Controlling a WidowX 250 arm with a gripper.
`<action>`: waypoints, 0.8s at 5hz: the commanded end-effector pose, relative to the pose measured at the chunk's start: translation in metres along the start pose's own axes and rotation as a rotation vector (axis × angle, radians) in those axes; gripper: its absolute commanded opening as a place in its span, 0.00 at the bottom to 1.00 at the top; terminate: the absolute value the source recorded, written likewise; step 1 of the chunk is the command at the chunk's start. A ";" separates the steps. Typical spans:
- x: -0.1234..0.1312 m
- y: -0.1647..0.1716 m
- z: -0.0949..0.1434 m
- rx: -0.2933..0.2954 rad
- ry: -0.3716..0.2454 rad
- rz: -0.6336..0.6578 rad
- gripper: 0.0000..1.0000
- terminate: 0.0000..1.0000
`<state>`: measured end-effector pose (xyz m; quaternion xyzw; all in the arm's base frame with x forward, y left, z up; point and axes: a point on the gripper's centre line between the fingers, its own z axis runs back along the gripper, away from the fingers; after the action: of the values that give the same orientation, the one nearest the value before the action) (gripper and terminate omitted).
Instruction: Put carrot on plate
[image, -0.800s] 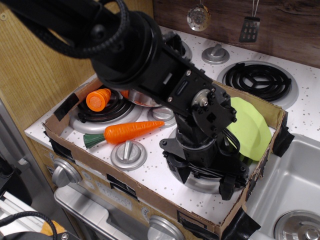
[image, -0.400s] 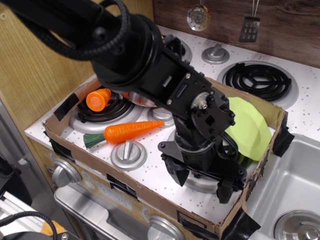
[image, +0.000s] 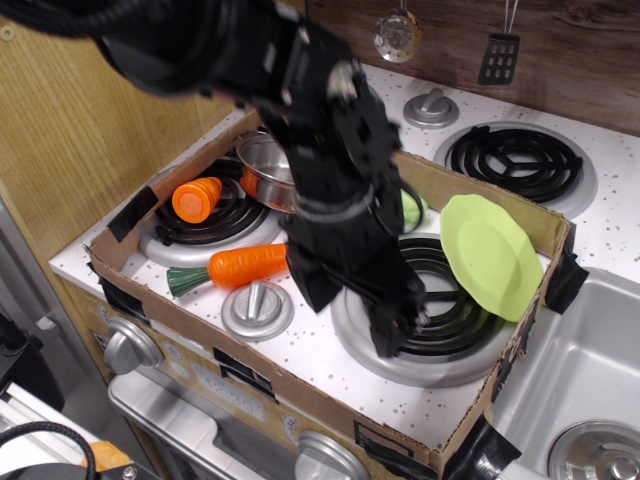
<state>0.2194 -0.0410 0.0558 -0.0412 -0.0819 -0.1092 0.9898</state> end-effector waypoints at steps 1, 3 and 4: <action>-0.003 0.045 0.027 0.117 0.012 -0.280 1.00 0.00; -0.010 0.095 0.041 0.275 0.063 -0.412 1.00 0.00; -0.015 0.118 0.039 0.308 0.074 -0.425 1.00 0.00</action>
<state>0.2132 0.0816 0.0713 0.1197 -0.0552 -0.3008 0.9445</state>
